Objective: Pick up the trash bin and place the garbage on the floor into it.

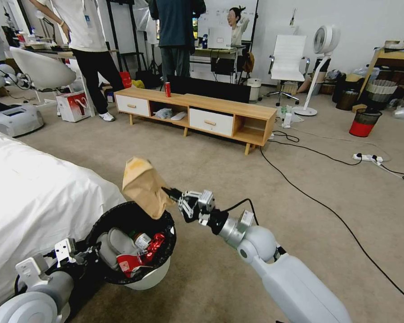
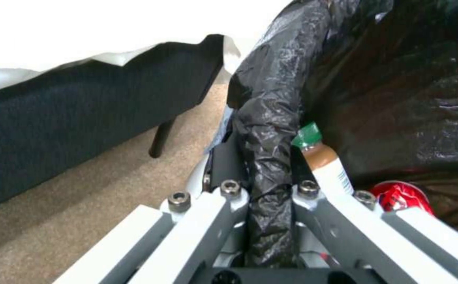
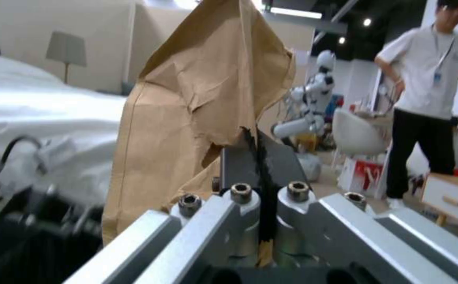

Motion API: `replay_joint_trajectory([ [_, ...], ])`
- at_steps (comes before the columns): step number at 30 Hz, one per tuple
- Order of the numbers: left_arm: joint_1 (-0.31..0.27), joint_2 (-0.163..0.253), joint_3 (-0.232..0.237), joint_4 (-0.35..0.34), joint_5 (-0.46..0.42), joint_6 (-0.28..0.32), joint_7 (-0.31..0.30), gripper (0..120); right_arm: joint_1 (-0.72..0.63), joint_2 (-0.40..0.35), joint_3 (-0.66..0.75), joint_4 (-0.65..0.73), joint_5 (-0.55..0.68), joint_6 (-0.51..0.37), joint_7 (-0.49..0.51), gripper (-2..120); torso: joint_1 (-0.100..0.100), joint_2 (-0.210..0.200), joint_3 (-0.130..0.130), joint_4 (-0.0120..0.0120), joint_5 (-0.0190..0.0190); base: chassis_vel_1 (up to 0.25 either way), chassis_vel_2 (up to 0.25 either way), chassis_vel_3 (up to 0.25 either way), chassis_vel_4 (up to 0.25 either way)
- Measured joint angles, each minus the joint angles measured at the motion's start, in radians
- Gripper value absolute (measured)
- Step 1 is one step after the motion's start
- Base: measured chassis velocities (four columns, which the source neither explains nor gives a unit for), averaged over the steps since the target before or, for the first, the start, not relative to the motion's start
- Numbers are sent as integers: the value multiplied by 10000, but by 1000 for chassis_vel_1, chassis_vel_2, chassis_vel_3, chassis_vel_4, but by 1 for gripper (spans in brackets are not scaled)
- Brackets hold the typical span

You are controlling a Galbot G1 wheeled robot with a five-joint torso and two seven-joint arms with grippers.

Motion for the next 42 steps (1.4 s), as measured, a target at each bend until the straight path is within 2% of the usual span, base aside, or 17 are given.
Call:
replay_joint_trajectory([
  [6,-32,23,-33,4,-7,-15,32,3,-258,-284,-214,-200,-190,-16,79,0,0,0,1,-1,1,0,0,0,0],
  [16,-40,27,-15,4,-8,-27,42,3,-272,-282,-269,-509,-280,-21,135,0,0,0,1,0,0,0,0,0,0],
  [21,40,95,184,-114,-67,-29,45,3,-208,-82,-401,-712,-381,-40,211,0,0,1,1,4,0,0,0,0,0],
  [29,27,84,451,-276,-86,-29,47,3,-135,-167,-614,-756,-449,-92,315,0,0,0,0,-1,0,0,0,0,0],
  [40,-5,50,532,-310,-84,-11,20,3,-143,-161,-618,-773,-495,-103,467,0,0,0,0,0,0,0,0,0,0],
  [42,-10,12,555,-309,-73,-10,12,3,-204,-156,-578,-772,-550,-113,607,5,0,0,0,0,0,0,0,0,0],
])
